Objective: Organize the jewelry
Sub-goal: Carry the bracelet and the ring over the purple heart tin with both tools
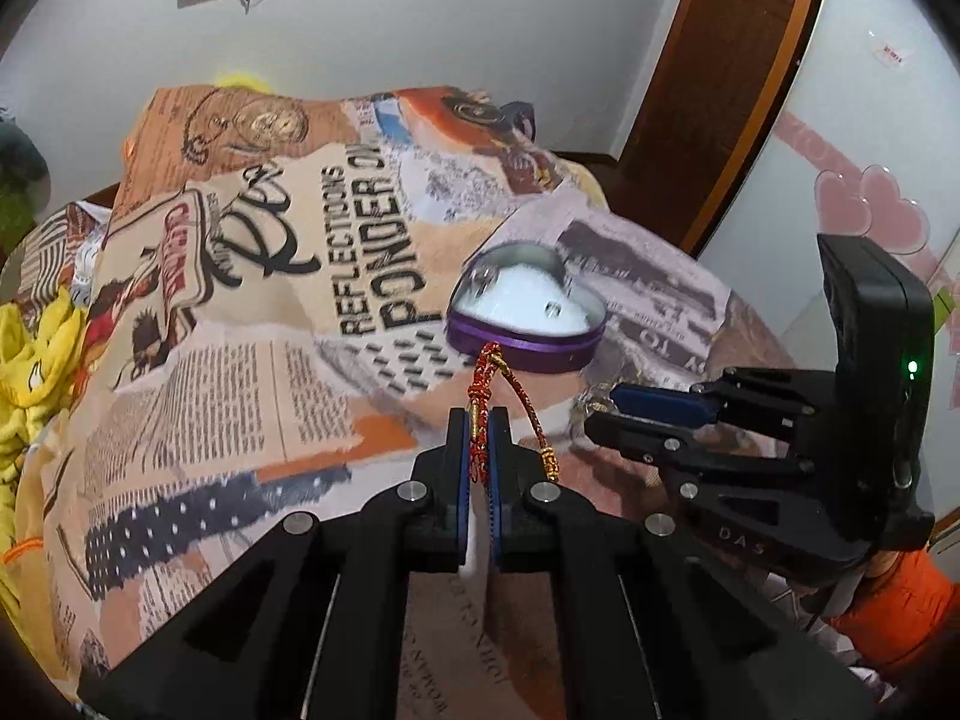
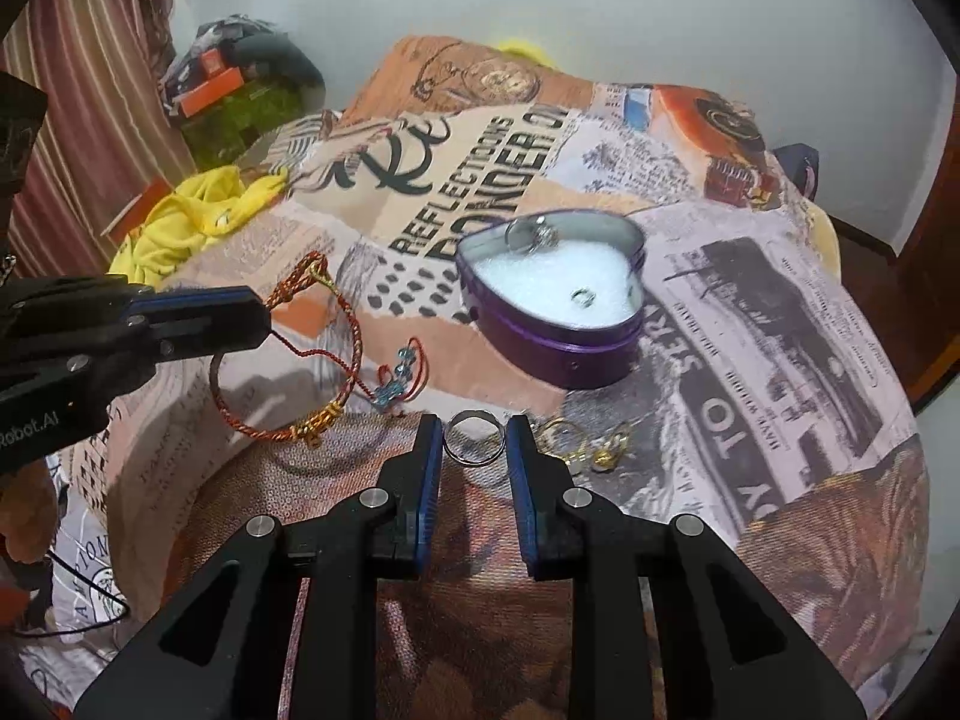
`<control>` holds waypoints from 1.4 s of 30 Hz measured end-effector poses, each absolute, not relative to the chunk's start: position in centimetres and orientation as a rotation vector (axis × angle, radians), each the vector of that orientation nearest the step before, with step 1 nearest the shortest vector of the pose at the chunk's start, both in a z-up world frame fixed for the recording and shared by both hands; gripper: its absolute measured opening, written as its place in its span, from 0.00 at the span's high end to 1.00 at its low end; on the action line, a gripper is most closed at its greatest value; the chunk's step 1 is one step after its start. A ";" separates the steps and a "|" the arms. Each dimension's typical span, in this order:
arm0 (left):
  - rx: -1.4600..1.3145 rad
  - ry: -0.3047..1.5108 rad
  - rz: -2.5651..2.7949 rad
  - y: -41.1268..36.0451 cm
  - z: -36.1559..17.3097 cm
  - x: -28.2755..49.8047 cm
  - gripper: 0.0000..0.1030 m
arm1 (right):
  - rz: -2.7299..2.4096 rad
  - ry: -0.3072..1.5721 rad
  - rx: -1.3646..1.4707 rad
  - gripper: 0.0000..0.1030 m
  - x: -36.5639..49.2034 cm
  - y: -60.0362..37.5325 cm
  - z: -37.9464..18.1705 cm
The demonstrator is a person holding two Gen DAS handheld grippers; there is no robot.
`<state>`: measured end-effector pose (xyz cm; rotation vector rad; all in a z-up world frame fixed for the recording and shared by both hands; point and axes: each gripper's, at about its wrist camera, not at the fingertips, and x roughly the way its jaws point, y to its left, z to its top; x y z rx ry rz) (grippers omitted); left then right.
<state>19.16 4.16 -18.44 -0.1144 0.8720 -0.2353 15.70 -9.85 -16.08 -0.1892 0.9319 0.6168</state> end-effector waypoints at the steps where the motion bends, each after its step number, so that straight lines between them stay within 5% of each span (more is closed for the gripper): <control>1: -0.114 0.865 -0.238 4.0 -18.1 19.4 0.96 | 0.614 0.926 -0.185 0.81 15.7 -10.0 -15.8; 42: -0.148 0.861 -0.251 1.8 -20.0 29.4 0.96 | 0.595 0.860 -0.119 0.81 21.7 -11.7 -14.3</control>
